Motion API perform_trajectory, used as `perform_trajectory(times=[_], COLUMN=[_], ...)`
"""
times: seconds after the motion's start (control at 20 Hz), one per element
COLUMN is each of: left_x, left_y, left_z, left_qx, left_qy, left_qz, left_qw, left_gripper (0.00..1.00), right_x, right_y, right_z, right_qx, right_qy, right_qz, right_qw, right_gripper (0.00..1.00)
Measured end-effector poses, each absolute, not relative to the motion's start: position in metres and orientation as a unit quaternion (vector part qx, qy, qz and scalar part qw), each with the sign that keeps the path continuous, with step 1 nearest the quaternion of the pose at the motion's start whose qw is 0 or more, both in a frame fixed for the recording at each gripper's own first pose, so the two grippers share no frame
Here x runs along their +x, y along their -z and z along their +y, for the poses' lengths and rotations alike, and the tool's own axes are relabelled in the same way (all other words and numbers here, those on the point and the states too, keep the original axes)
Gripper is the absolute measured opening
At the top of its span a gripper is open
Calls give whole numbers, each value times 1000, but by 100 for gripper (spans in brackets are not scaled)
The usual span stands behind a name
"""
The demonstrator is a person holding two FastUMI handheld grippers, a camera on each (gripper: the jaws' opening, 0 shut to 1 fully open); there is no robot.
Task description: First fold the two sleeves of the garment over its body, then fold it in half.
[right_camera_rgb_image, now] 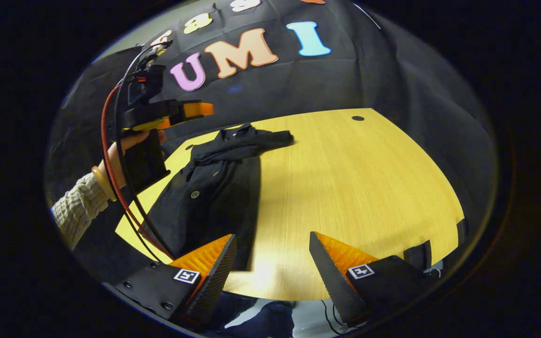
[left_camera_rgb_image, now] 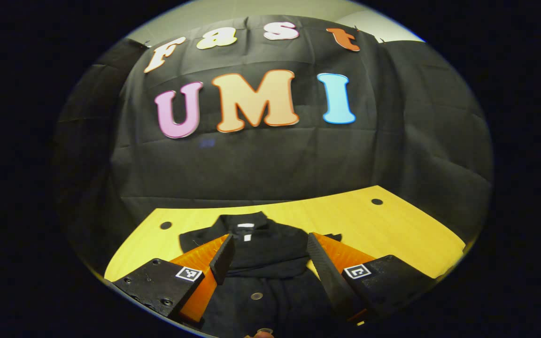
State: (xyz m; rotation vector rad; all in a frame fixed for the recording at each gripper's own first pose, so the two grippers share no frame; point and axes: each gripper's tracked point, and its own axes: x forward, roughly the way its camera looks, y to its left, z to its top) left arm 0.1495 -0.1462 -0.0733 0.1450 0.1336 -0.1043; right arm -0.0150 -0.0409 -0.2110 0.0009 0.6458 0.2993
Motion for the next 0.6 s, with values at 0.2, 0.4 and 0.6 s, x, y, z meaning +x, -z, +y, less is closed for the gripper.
perform_trajectory(times=[0.2, 0.4, 0.6], left_x=[109, 68, 28], left_y=[90, 117, 147], left_z=[-80, -26, 11], left_qx=[89, 88, 91], left_qy=[7, -24, -33], left_qz=[83, 114, 147], left_qw=[993, 989, 984], left_gripper=[93, 93, 98], right_x=[-20, -22, -25], right_y=[216, 224, 230], right_z=[-19, 9, 29], right_qx=[-21, -25, -37], right_qy=[-169, -182, -179], right_qz=[318, 319, 326], right_qw=[933, 930, 927], right_gripper=[98, 99, 98])
